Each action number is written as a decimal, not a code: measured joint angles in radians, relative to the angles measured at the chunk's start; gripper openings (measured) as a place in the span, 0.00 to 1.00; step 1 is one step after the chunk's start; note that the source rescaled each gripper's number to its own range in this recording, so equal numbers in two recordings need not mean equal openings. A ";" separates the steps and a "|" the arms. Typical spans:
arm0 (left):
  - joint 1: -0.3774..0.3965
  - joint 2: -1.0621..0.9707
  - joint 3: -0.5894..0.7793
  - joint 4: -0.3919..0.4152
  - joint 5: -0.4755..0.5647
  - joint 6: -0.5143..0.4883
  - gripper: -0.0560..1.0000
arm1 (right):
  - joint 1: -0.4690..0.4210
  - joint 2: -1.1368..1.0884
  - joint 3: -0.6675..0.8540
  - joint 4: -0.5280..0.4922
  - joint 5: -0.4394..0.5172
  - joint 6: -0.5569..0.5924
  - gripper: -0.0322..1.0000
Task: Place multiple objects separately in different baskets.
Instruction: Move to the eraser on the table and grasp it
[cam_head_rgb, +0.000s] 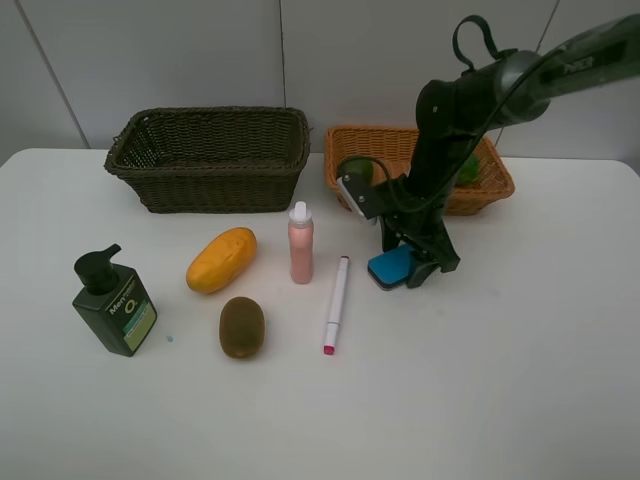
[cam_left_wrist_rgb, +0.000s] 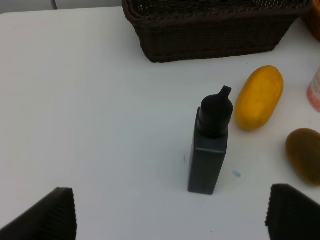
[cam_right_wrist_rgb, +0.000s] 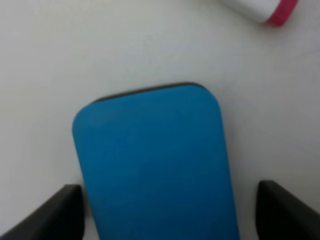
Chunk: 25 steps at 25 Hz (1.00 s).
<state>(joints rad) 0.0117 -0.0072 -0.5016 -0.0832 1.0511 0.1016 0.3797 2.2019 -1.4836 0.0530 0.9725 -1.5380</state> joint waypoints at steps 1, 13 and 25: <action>0.000 0.000 0.000 0.000 0.000 0.000 1.00 | 0.000 0.000 0.000 0.000 -0.001 0.000 0.70; 0.000 0.000 0.000 0.000 0.000 0.000 1.00 | 0.000 0.000 0.000 -0.011 0.024 -0.001 0.56; 0.000 0.000 0.000 0.000 0.000 0.000 1.00 | 0.000 0.000 0.000 -0.011 0.024 0.001 0.56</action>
<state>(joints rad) 0.0117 -0.0072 -0.5016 -0.0832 1.0511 0.1016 0.3797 2.2019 -1.4836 0.0422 0.9968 -1.5374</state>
